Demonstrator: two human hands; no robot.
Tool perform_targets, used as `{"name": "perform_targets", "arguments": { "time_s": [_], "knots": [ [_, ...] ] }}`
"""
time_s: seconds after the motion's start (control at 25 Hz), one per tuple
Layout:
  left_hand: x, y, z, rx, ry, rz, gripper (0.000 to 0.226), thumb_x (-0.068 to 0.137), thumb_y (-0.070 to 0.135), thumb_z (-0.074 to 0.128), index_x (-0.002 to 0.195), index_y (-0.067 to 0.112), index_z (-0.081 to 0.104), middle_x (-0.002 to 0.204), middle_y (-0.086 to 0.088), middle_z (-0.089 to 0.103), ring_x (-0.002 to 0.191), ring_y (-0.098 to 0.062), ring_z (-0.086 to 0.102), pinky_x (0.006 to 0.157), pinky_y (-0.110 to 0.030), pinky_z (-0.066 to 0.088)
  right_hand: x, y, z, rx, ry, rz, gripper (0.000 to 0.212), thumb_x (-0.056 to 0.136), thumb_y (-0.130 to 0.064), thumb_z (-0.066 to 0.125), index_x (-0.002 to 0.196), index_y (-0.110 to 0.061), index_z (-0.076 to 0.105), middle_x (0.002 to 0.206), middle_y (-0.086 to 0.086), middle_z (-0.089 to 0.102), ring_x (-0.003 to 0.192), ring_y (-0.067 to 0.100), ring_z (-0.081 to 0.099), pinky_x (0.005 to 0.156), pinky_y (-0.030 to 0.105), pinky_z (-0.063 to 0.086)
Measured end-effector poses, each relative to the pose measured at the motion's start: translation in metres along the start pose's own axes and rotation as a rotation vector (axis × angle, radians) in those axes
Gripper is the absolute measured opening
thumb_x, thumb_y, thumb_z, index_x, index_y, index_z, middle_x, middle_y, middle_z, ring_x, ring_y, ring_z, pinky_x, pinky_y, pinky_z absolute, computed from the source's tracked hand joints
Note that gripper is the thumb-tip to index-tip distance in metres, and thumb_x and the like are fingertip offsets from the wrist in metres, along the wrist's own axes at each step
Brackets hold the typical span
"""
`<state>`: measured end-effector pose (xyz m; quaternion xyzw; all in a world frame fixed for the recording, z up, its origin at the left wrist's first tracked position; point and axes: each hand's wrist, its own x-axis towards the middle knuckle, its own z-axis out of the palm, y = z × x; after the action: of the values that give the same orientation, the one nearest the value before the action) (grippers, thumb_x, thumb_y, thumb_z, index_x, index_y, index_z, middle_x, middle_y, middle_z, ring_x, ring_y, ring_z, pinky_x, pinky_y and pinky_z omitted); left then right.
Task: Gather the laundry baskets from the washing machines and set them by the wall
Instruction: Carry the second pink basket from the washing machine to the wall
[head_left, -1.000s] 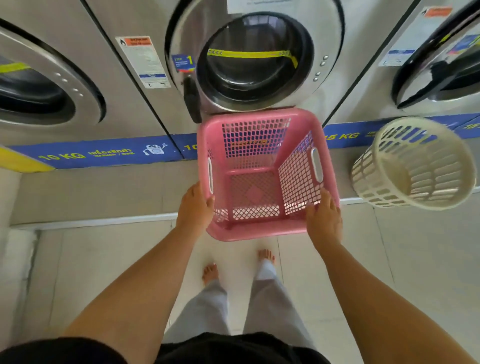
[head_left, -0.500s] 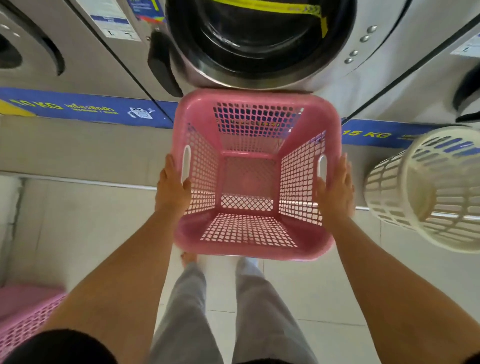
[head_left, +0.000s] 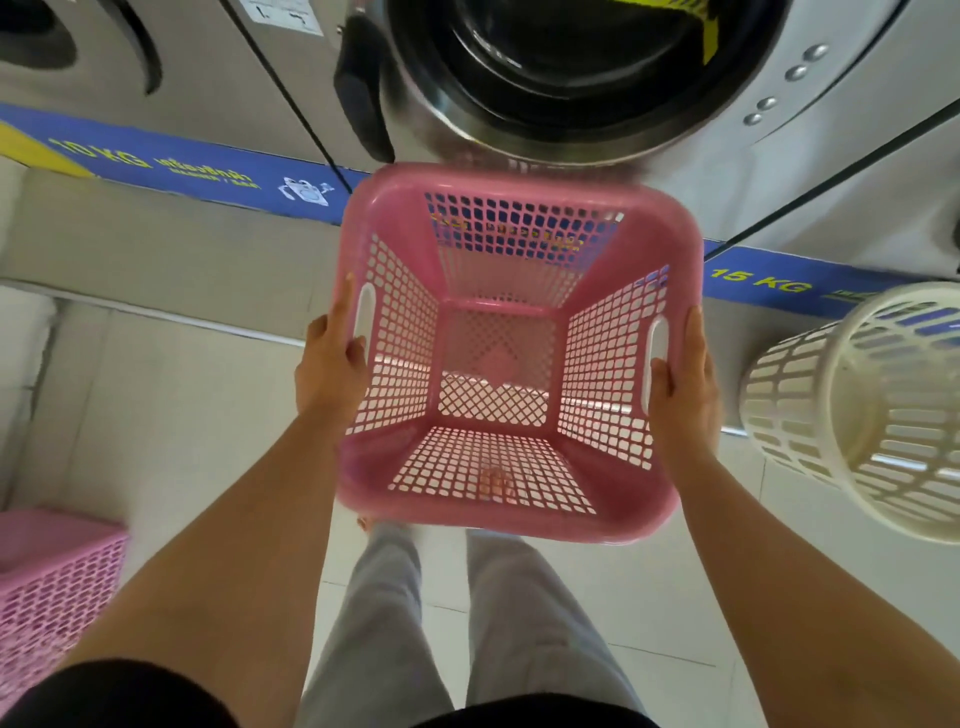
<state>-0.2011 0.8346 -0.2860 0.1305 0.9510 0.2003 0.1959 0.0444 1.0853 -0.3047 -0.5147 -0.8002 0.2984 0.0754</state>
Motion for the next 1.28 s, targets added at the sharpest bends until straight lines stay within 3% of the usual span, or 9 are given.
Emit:
{"name": "perform_targets", "arguments": {
  "time_s": [0.16,0.32,0.52,0.76,0.96,1.04,1.16,1.2,1.28],
  "knots": [
    [-0.035,-0.033,-0.035,-0.067,0.061,-0.061,0.071,0.095,0.014,0.044,0.148,0.05,0.014,0.127,-0.01,0.052,0.104,-0.038,0.06,0.088,-0.045,0.047,-0.027,-0.033,-0.002,-0.023,-0.053,-0.067,0.072,0.094,-0.015,0.047,0.152,-0.042,0.013,0.151,0.004,0.042,0.118,0.036,0.057,0.082,0.042,0.048],
    [-0.075,-0.091,-0.07,-0.104,0.126,-0.149,0.07,0.096,0.015,0.042,0.148,0.051,0.012,0.124,-0.01,0.054,0.099,-0.034,0.062,0.077,-0.037,0.047,-0.066,-0.077,0.009,-0.051,-0.12,-0.169,0.072,0.094,-0.017,0.046,0.15,-0.047,0.012,0.144,0.007,0.047,0.112,0.037,0.059,0.082,0.044,0.048],
    [-0.14,-0.179,-0.12,-0.186,0.231,-0.272,0.068,0.097,0.015,0.041,0.148,0.051,0.013,0.126,-0.01,0.053,0.095,-0.025,0.058,0.073,-0.032,0.043,-0.132,-0.148,0.035,-0.037,-0.199,-0.311,0.071,0.095,-0.017,0.045,0.15,-0.048,0.011,0.151,0.002,0.041,0.124,0.035,0.053,0.093,0.047,0.047],
    [-0.223,-0.311,-0.183,-0.259,0.392,-0.369,0.076,0.092,0.006,0.045,0.147,0.052,0.019,0.124,-0.011,0.058,0.073,-0.025,0.06,0.06,-0.036,0.053,-0.232,-0.241,0.095,0.01,-0.312,-0.514,0.056,0.101,-0.036,0.039,0.15,-0.044,0.015,0.156,-0.006,0.033,0.134,0.027,0.045,0.103,0.043,0.039],
    [-0.299,-0.417,-0.237,-0.248,0.645,-0.436,0.071,0.089,0.002,0.04,0.148,0.04,0.031,0.103,-0.018,0.063,0.05,-0.014,0.043,0.039,-0.02,0.034,-0.323,-0.33,0.153,0.042,-0.384,-0.716,0.055,0.1,-0.035,0.042,0.151,-0.039,0.02,0.157,-0.005,0.032,0.135,0.027,0.044,0.105,0.043,0.038],
    [-0.327,-0.451,-0.257,-0.272,0.745,-0.499,0.075,0.086,0.0,0.04,0.146,0.044,0.032,0.101,-0.009,0.065,0.054,-0.01,0.045,0.041,-0.016,0.035,-0.356,-0.368,0.172,0.062,-0.418,-0.808,0.056,0.1,-0.034,0.042,0.151,-0.039,0.019,0.157,-0.005,0.032,0.137,0.025,0.041,0.105,0.042,0.038],
    [-0.374,-0.482,-0.289,-0.351,0.915,-0.622,0.077,0.086,0.002,0.041,0.144,0.052,0.03,0.122,0.028,0.054,0.076,0.009,0.056,0.059,-0.02,0.045,-0.409,-0.426,0.197,0.135,-0.47,-0.945,0.057,0.1,-0.035,0.042,0.151,-0.04,0.019,0.158,-0.007,0.031,0.139,0.019,0.038,0.108,0.04,0.036],
    [-0.39,-0.493,-0.297,-0.371,0.975,-0.665,0.076,0.086,0.004,0.042,0.143,0.053,0.03,0.13,0.032,0.049,0.079,0.01,0.057,0.061,-0.02,0.045,-0.429,-0.445,0.203,0.157,-0.478,-1.002,0.057,0.1,-0.035,0.043,0.151,-0.039,0.02,0.158,-0.007,0.03,0.139,0.017,0.037,0.108,0.039,0.037],
    [-0.417,-0.515,-0.313,-0.405,1.08,-0.803,0.071,0.088,0.01,0.046,0.142,0.054,0.031,0.134,0.012,0.056,0.09,-0.007,0.063,0.063,-0.024,0.04,-0.469,-0.481,0.213,0.213,-0.494,-1.121,0.058,0.099,-0.03,0.044,0.152,-0.036,0.021,0.158,-0.009,0.029,0.141,0.013,0.034,0.107,0.033,0.036]
  ]
}}
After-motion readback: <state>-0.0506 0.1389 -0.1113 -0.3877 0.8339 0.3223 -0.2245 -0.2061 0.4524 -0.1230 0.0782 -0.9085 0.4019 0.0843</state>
